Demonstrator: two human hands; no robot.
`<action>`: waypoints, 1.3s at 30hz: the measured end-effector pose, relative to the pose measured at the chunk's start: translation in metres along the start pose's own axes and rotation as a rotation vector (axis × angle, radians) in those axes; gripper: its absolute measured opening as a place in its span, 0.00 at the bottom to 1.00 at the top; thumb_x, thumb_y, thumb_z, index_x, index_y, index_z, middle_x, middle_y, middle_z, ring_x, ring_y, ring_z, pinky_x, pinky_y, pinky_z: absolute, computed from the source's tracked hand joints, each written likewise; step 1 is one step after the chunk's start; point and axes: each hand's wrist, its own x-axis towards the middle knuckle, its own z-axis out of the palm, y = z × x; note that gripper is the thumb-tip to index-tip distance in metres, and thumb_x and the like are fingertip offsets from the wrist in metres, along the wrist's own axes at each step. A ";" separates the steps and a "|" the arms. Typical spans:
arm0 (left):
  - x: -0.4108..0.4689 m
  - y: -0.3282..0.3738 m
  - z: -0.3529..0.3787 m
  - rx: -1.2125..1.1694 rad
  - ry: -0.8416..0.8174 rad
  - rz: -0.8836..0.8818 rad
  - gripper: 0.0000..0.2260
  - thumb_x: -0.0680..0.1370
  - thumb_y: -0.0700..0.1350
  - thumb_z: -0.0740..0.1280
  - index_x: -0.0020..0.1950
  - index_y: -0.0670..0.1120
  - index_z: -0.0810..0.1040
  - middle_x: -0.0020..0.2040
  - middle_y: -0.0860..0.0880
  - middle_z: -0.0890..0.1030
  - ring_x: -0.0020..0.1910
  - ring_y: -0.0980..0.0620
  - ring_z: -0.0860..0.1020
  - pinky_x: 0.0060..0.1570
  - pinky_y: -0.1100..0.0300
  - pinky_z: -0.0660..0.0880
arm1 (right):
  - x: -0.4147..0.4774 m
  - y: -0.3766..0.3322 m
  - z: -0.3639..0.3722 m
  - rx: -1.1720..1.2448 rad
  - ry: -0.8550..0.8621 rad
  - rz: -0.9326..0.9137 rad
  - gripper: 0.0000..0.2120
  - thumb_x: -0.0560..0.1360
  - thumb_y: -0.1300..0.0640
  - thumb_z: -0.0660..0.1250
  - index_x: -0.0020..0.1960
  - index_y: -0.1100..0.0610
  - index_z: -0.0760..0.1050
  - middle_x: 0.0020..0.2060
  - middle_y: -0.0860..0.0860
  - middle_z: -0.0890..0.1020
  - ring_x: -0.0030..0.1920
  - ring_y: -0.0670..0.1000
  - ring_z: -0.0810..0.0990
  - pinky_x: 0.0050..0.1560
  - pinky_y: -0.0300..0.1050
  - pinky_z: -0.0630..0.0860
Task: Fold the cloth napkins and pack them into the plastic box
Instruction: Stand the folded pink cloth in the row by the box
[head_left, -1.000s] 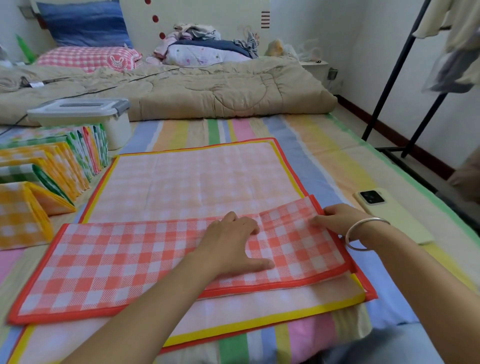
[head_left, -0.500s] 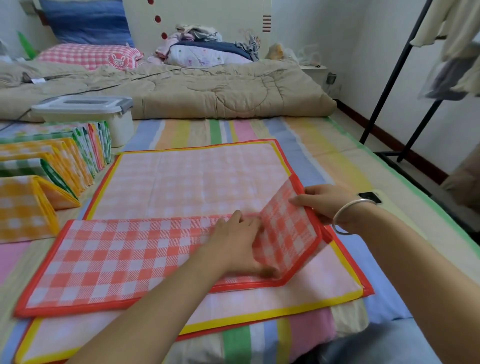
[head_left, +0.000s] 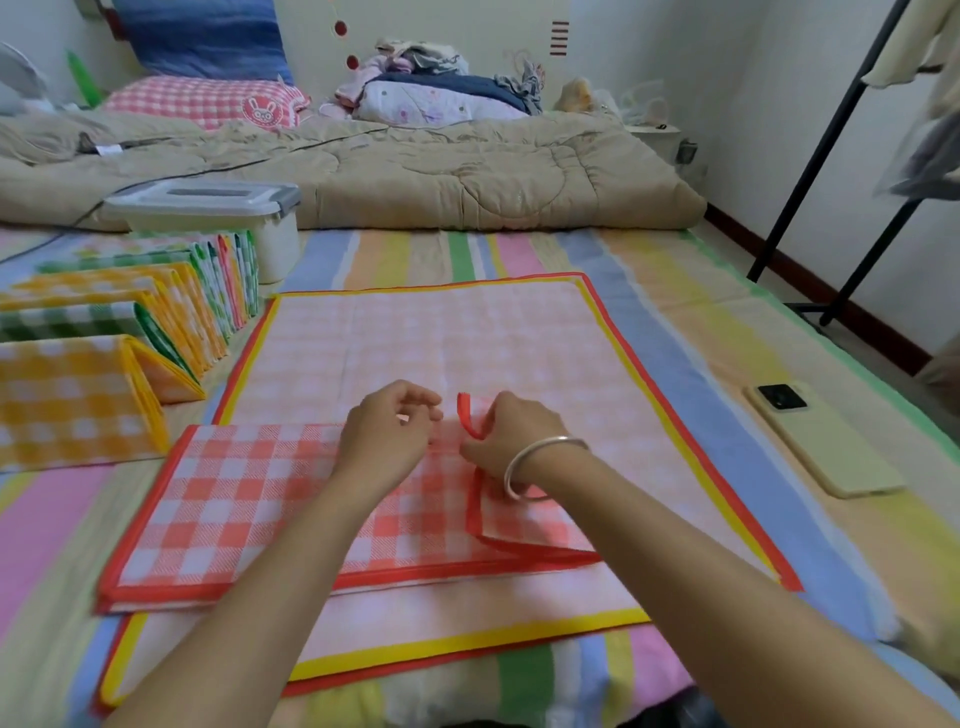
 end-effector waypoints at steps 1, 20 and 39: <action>-0.001 -0.003 -0.003 0.086 -0.019 0.013 0.11 0.80 0.40 0.61 0.47 0.54 0.80 0.45 0.57 0.85 0.46 0.53 0.83 0.50 0.53 0.79 | 0.000 0.000 0.009 -0.030 0.003 0.002 0.23 0.74 0.45 0.67 0.62 0.58 0.71 0.56 0.55 0.80 0.56 0.58 0.78 0.48 0.44 0.71; -0.052 -0.038 0.010 0.664 -0.135 0.383 0.30 0.78 0.65 0.53 0.76 0.53 0.67 0.74 0.55 0.69 0.67 0.51 0.70 0.65 0.56 0.67 | -0.004 0.063 0.057 -0.371 0.135 -0.327 0.42 0.67 0.32 0.31 0.79 0.45 0.38 0.79 0.49 0.39 0.77 0.53 0.33 0.75 0.54 0.32; -0.056 -0.030 -0.002 0.895 -0.463 0.424 0.43 0.73 0.74 0.58 0.82 0.56 0.50 0.81 0.61 0.48 0.76 0.51 0.53 0.73 0.52 0.55 | -0.037 0.058 0.034 0.415 0.244 -0.379 0.19 0.75 0.58 0.71 0.65 0.50 0.75 0.62 0.44 0.78 0.64 0.44 0.75 0.67 0.47 0.71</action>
